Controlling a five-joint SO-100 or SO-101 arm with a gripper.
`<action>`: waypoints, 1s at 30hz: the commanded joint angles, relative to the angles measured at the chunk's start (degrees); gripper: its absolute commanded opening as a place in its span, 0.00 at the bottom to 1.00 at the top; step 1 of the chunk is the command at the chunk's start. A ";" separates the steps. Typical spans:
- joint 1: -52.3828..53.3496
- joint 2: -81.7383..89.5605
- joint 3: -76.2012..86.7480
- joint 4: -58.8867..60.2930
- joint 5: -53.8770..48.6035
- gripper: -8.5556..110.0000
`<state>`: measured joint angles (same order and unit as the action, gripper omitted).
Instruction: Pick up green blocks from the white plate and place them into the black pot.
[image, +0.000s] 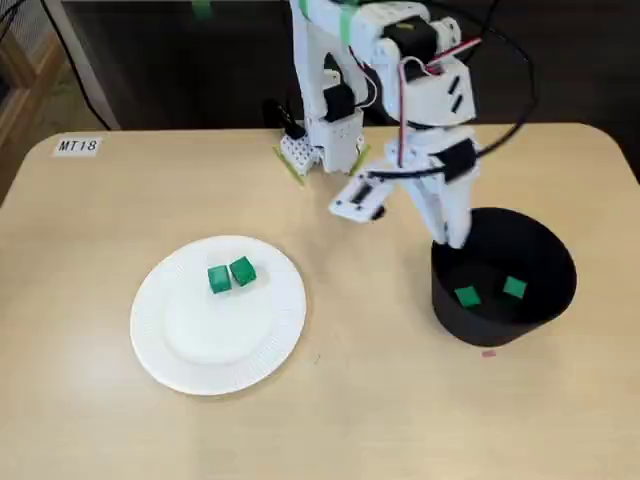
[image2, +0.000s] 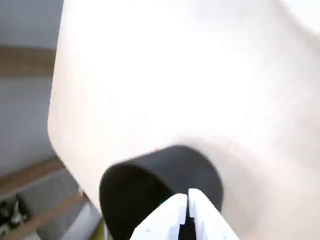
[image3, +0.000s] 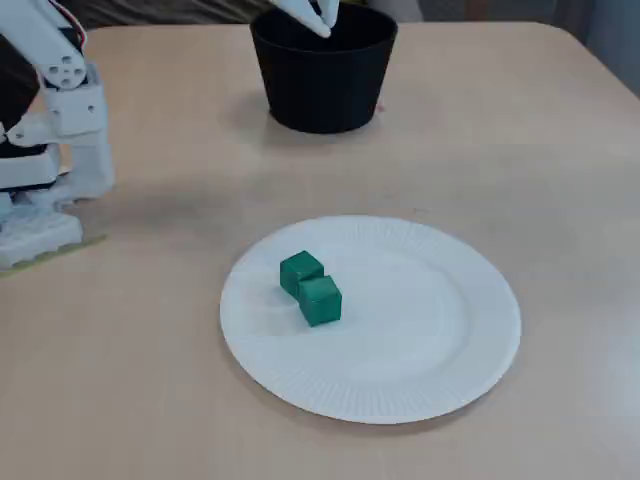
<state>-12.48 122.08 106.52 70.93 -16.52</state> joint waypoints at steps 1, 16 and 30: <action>12.57 3.16 -2.81 4.31 -0.70 0.05; 35.16 -17.67 -15.12 11.51 -18.28 0.05; 45.09 -32.34 -23.55 23.64 -28.39 0.05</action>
<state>30.41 90.35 84.46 94.13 -44.74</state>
